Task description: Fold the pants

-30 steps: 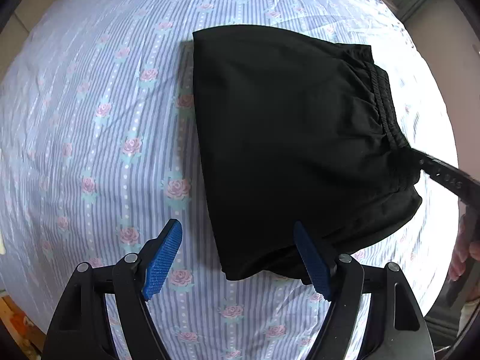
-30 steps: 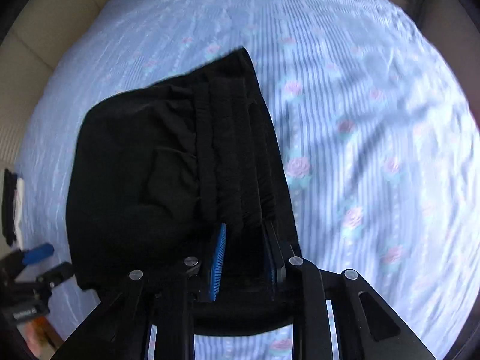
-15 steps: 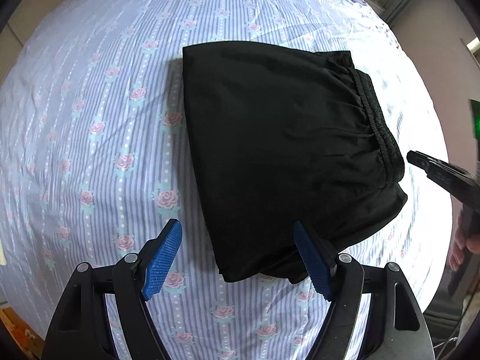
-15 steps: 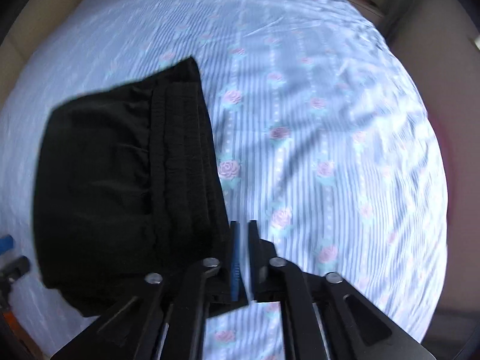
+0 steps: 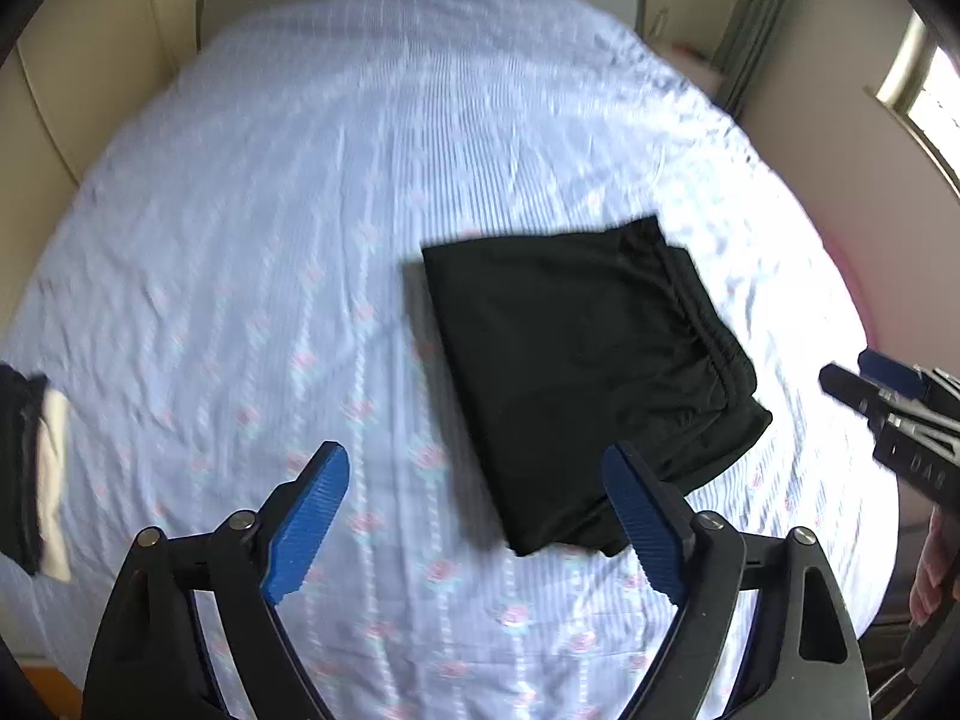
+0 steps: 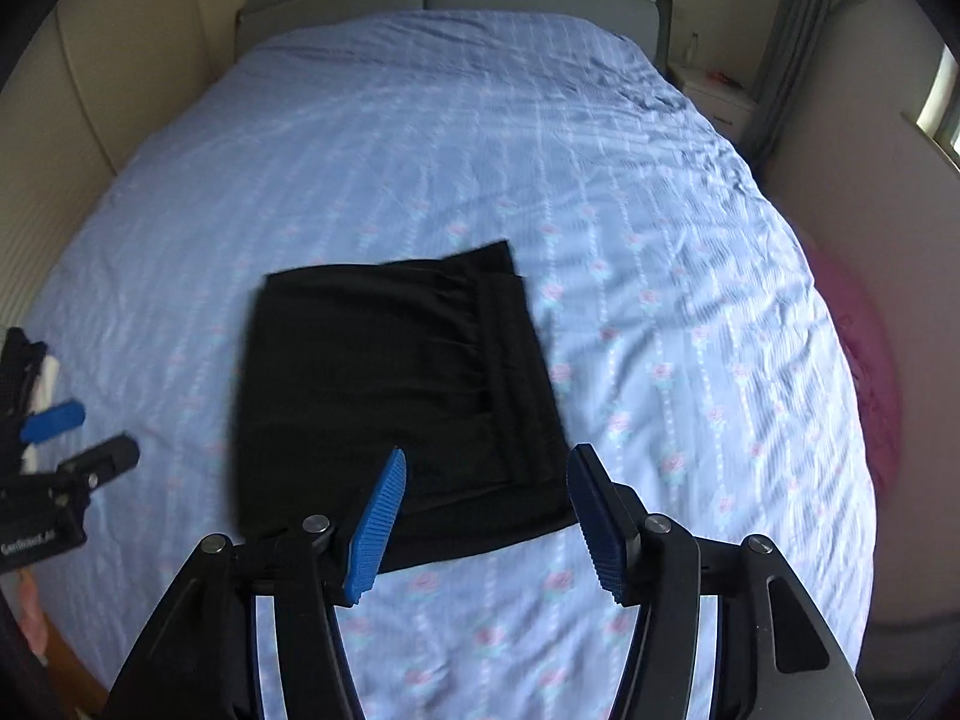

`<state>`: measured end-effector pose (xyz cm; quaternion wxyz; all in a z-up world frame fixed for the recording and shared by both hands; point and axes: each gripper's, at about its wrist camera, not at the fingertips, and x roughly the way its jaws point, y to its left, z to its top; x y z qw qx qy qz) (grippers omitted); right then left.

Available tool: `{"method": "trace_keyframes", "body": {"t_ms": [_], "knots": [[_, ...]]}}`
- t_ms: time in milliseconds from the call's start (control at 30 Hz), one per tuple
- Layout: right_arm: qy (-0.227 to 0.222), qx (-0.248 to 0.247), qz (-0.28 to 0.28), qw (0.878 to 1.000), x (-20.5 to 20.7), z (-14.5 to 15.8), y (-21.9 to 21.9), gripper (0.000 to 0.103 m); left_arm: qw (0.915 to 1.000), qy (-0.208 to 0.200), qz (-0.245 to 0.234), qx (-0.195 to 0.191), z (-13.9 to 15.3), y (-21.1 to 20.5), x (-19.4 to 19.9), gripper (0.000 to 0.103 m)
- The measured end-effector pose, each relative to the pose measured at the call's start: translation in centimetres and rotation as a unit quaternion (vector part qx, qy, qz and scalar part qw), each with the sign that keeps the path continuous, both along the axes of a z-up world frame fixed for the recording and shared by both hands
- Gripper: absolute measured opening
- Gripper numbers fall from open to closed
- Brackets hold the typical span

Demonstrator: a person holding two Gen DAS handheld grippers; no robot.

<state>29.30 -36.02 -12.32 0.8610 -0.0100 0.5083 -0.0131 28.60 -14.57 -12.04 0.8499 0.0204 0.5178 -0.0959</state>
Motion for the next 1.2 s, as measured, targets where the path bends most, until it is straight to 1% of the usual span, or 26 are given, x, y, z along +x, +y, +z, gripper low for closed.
{"method": "trace_keyframes", "body": {"t_ms": [33,67,100,133,167,233,267,333,400,433,500,533,567,633,667,733,767,800,933,1000,1033,1067,1100,1133,1167,1200], "knots": [[-0.003,0.002,-0.002,1.000,-0.4,0.4,0.8,0.061,0.9999,-0.010,-0.005,0.000,0.6,0.5,-0.3,0.091],[-0.006,0.005,-0.005,1.000,-0.8,0.5,1.6,0.067,0.9997,-0.021,-0.011,-0.001,1.2,1.2,-0.6,0.096],[-0.011,0.008,-0.009,1.000,-1.5,1.0,2.7,0.070,0.9994,-0.030,-0.017,-0.003,1.8,2.0,-0.9,0.097],[-0.017,0.010,-0.016,1.000,-2.2,1.3,3.4,0.075,0.9990,-0.036,-0.025,-0.007,2.2,2.8,-1.0,0.099],[-0.026,0.010,-0.027,0.999,-3.0,1.7,4.3,0.077,0.9985,-0.042,-0.033,-0.011,2.6,3.7,-1.2,0.100],[-0.031,0.011,-0.064,0.997,-4.7,2.0,6.4,0.077,0.9975,-0.050,-0.049,-0.008,3.2,5.5,-1.4,0.101],[-0.031,0.018,-0.074,0.997,-5.1,1.9,6.9,0.077,0.9971,-0.052,-0.055,-0.003,3.5,6.7,-1.5,0.101],[-0.025,0.057,-0.108,0.992,-6.8,2.0,8.6,0.077,0.9971,-0.050,-0.058,0.000,4.1,8.8,-1.5,0.102],[-0.034,0.090,-0.145,0.985,-8.5,2.0,10.6,0.077,0.9968,-0.043,-0.067,-0.010,4.7,11.1,-1.3,0.102],[-0.038,0.098,-0.160,0.981,-9.2,1.9,11.3,0.077,0.9961,-0.041,-0.077,-0.014,5.1,12.1,-1.2,0.102],[-0.052,0.117,-0.197,0.972,-10.7,1.7,13.3,0.077,0.9936,-0.048,-0.101,-0.011,5.6,13.5,-1.2,0.102],[-0.062,0.127,-0.220,0.965,-11.6,1.5,14.2,0.077,0.9914,-0.054,-0.119,-0.005,5.9,14.0,-1.1,0.102],[-0.067,0.133,-0.231,0.962,-12.1,1.4,14.7,0.077,0.9895,-0.057,-0.133,-0.003,6.0,14.3,-1.1,0.102],[-0.081,0.156,-0.265,0.948,-13.3,0.5,16.3,0.077,0.9831,-0.065,-0.171,0.005,6.1,14.8,-1.0,0.102],[-0.083,0.163,-0.273,0.944,-13.6,0.2,16.7,0.077,0.9799,-0.070,-0.187,0.007,6.0,14.9,-0.9,0.102],[-0.083,0.190,-0.299,0.931,-14.0,-1.1,17.6,0.077,0.9750,-0.077,-0.208,0.006,5.4,14.9,-0.4,0.102],[-0.082,0.203,-0.306,0.926,-14.1,-1.7,17.9,0.077,0.9732,-0.077,-0.217,0.000,4.8,14.8,0.0,0.102],[-0.083,0.223,-0.316,0.918,-14.1,-2.6,18.1,0.077,0.9721,-0.072,-0.223,-0.006,3.9,14.6,0.6,0.102],[-0.067,0.262,-0.348,0.898,-13.1,-6.8,18.2,0.077,0.9730,-0.049,-0.225,-0.006,0.4,13.6,3.0,0.102],[-0.061,0.292,-0.373,0.879,-12.5,-9.4,17.8,0.076,0.9722,-0.036,-0.231,-0.001,-1.6,13.0,4.2,0.102],[-0.057,0.305,-0.383,0.870,-12.3,-10.4,17.6,0.074,0.9716,-0.029,-0.235,0.003,-2.5,12.6,4.8,0.101],[-0.053,0.312,-0.390,0.865,-12.1,-11.0,17.4,0.069,0.9703,-0.021,-0.241,0.007,-3.5,12.2,5.6,0.101],[-0.049,0.325,-0.399,0.856,-11.5,-12.3,17.2,0.068,0.9693,-0.019,-0.245,0.009,-4.1,11.9,6.0,0.101],[-0.049,0.331,-0.404,0.851,-11.0,-13.0,17.0,0.067,0.9671,-0.014,-0.254,0.010,-5.0,11.5,6.8,0.101],[-0.049,0.332,-0.407,0.850,-10.7,-13.5,17.0,0.067,0.9645,-0.010,-0.264,0.008,-5.8,11.1,7.4,0.101],[-0.049,0.335,-0.415,0.845,-10.1,-14.4,16.8,0.067,0.9623,-0.006,-0.272,0.003,-6.3,10.8,8.0,0.101]]}}
